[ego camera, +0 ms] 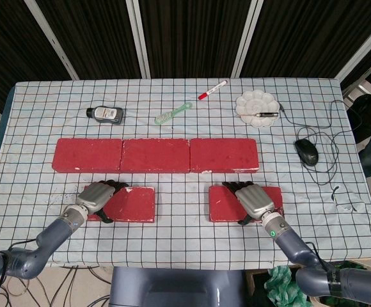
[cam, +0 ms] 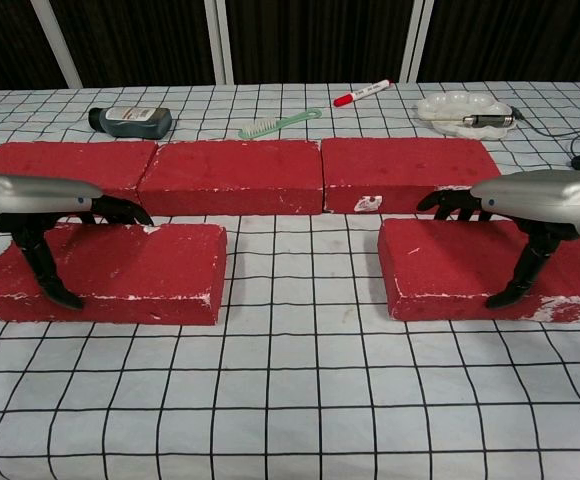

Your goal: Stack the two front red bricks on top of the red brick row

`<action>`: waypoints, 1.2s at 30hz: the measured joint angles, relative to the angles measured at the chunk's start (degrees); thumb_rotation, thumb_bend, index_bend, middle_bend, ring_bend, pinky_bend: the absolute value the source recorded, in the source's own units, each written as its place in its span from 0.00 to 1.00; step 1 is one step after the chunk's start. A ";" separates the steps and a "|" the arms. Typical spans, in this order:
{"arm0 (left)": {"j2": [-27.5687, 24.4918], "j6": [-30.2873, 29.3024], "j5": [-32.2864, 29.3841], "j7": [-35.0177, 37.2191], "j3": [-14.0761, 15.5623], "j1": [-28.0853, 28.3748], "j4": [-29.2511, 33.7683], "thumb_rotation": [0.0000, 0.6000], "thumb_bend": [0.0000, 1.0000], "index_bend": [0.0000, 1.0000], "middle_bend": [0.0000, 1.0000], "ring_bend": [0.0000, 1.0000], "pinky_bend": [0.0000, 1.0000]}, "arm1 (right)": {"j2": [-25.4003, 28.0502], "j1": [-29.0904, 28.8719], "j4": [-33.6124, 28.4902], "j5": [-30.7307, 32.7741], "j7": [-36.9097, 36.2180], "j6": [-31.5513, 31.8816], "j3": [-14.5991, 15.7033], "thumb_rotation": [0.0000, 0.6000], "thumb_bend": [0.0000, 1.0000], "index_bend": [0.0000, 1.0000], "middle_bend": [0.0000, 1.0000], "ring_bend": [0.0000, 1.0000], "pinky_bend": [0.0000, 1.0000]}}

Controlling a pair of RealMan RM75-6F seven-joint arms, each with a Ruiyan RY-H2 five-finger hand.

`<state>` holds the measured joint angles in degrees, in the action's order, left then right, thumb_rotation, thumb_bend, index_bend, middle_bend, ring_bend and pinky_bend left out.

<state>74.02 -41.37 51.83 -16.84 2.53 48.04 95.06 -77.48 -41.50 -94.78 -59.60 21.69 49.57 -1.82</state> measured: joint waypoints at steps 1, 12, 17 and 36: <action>0.01 -0.07 0.00 0.02 -0.03 -0.04 0.03 1.00 0.26 0.14 0.20 0.10 0.21 | -0.04 0.01 0.02 -0.01 0.00 -0.01 0.00 1.00 0.10 0.06 0.18 0.20 0.24; -0.29 -0.53 0.01 -0.35 0.07 -0.14 0.89 1.00 0.26 0.14 0.20 0.10 0.21 | -0.21 0.28 -0.03 -0.17 -0.03 0.39 0.03 1.00 0.10 0.06 0.18 0.20 0.24; -0.21 -0.84 -0.33 -0.42 -0.04 -0.22 1.12 1.00 0.26 0.14 0.20 0.10 0.21 | -0.67 0.58 0.40 -0.34 -0.52 0.71 -0.06 1.00 0.10 0.06 0.18 0.20 0.24; -1.71 -1.34 0.15 1.28 -1.12 -0.66 1.77 1.00 0.26 0.14 0.20 0.10 0.21 | 1.06 1.01 -0.83 -1.11 -1.23 1.83 -0.97 1.00 0.10 0.05 0.18 0.20 0.24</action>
<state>72.32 -42.71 51.98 -15.56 1.41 47.38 96.83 -76.42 -40.49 -95.61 -60.71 20.45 51.40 -2.79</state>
